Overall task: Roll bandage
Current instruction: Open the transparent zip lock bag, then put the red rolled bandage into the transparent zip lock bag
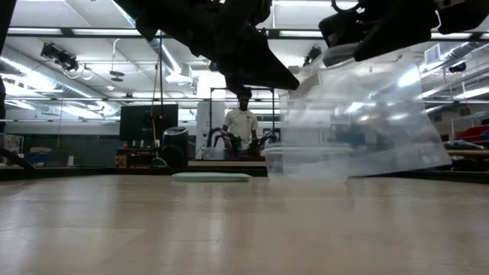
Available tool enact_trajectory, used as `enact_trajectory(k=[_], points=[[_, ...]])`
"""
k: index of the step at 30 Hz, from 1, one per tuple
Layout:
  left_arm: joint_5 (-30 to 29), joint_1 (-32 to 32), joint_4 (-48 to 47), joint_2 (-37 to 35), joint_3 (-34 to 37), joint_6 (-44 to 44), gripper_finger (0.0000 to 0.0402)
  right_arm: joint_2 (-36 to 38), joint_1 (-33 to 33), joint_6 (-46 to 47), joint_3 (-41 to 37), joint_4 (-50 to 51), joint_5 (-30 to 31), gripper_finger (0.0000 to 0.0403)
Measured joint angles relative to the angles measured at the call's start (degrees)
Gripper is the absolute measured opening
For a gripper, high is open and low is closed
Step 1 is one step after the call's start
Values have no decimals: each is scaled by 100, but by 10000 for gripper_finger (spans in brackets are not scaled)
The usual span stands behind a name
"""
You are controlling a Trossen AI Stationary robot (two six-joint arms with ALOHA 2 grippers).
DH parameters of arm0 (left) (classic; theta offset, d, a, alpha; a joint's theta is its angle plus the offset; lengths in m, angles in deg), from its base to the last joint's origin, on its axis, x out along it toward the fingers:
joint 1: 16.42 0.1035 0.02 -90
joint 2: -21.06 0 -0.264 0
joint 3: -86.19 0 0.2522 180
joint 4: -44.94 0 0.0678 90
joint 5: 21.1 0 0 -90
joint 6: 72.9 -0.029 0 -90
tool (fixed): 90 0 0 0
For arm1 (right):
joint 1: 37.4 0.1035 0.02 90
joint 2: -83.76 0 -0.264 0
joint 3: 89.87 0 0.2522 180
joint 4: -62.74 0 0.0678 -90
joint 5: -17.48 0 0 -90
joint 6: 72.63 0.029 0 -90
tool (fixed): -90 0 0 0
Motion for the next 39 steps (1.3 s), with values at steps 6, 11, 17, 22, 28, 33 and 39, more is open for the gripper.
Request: enact_trajectory(k=[6, 11, 17, 22, 28, 33, 39], points=[[0, 0, 0, 0, 0, -11, 0, 65, 0, -3, 0, 86, 55, 209], [1, 0, -5, 0, 0, -14, 0, 80, 0, -3, 0, 83, 55, 209], [2, 0, -22, 0, 0, -17, 0, 124, 0, 43, 237, 319, 61, 209], [3, 0, -22, 0, 0, -20, 0, 124, 14, 86, 262, 571, 61, 209], [2, 0, -22, 0, 0, -39, 0, 124, 205, 109, 262, 573, 79, 208], [2, 0, -22, 0, 0, -39, 0, 83, 582, 169, 262, 671, 219, 207], [2, 0, -22, 0, 0, -42, 0, 57, 1080, 882, 262, 909, 233, 207]])
